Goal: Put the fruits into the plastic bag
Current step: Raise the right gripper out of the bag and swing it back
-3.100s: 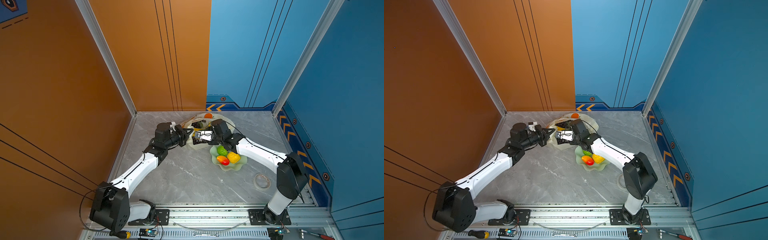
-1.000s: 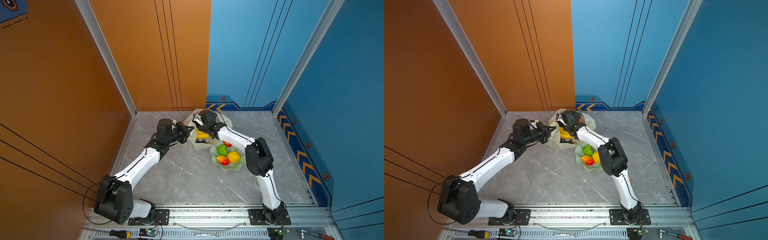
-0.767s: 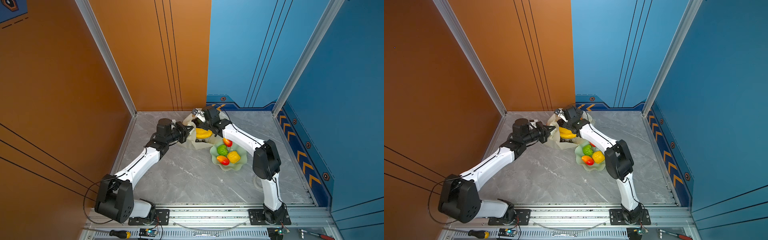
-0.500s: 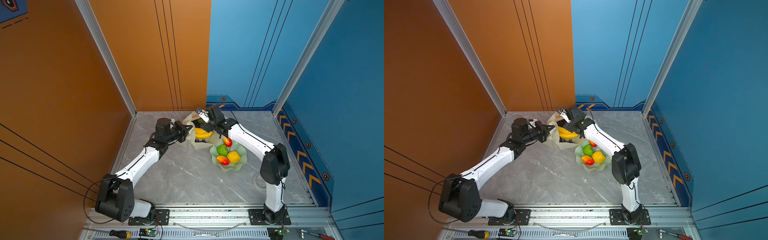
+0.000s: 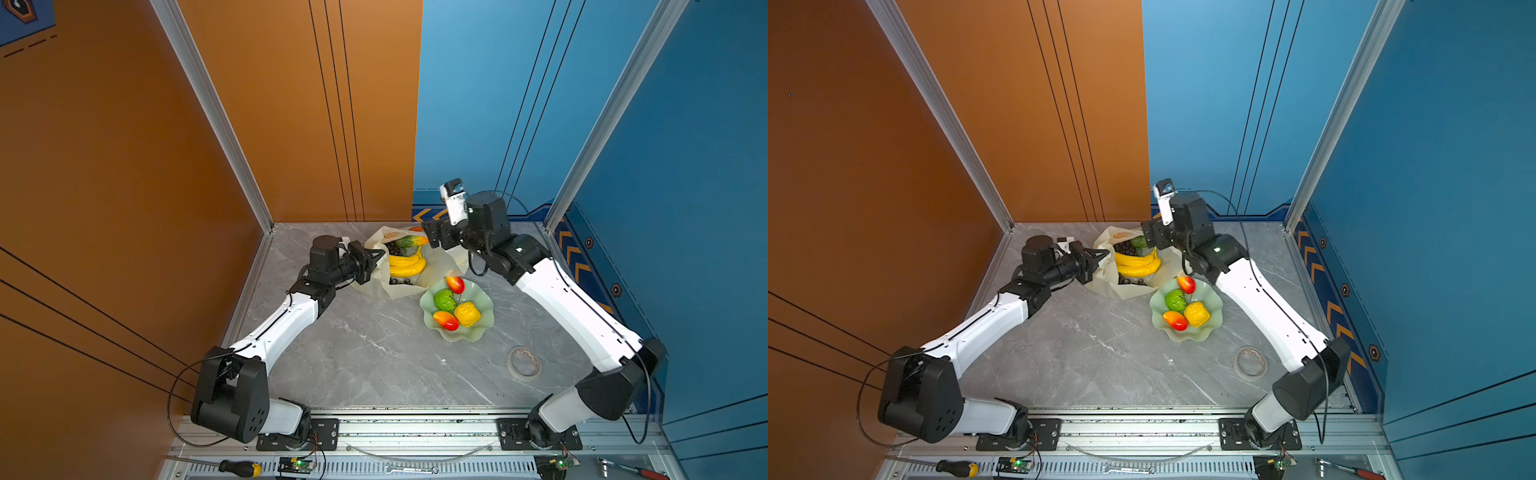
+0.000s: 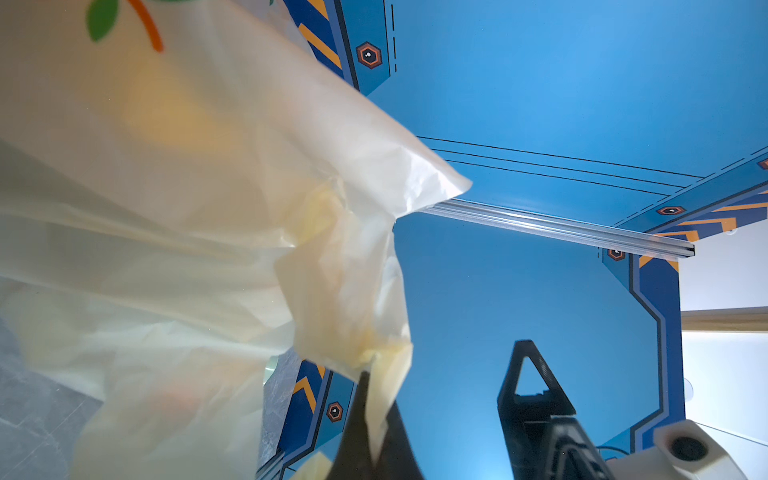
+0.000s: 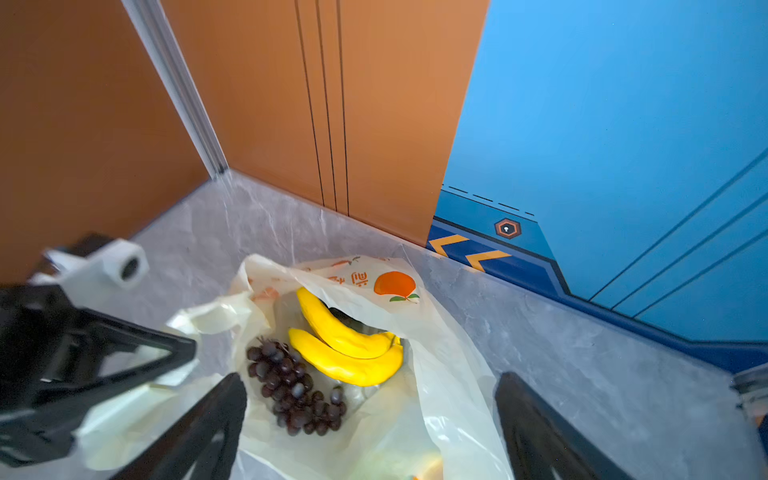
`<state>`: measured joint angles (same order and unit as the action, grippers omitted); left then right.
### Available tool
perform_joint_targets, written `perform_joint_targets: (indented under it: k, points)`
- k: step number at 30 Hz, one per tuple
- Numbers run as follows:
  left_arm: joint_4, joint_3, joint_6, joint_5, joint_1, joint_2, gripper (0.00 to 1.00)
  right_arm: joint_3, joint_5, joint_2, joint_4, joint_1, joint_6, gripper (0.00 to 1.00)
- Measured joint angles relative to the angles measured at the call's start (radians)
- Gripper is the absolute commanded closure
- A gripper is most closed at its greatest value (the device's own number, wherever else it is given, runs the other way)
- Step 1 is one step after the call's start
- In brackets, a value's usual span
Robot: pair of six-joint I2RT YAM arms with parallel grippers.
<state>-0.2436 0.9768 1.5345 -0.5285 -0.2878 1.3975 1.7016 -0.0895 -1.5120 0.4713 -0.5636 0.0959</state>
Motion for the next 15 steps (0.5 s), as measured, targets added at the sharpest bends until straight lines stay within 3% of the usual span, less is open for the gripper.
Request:
perform_joint_targets:
  k: [8, 15]
  points:
    - [0.0, 0.0, 0.0, 0.0, 0.0, 0.0, 1.0, -0.114, 0.166, 0.226, 0.088, 0.248, 0.27, 0.0]
    - [0.0, 0.0, -0.001, 0.001, -0.001, 0.0, 1.0, -0.3, 0.293, 0.353, 0.229, 0.46, 0.311, 0.0]
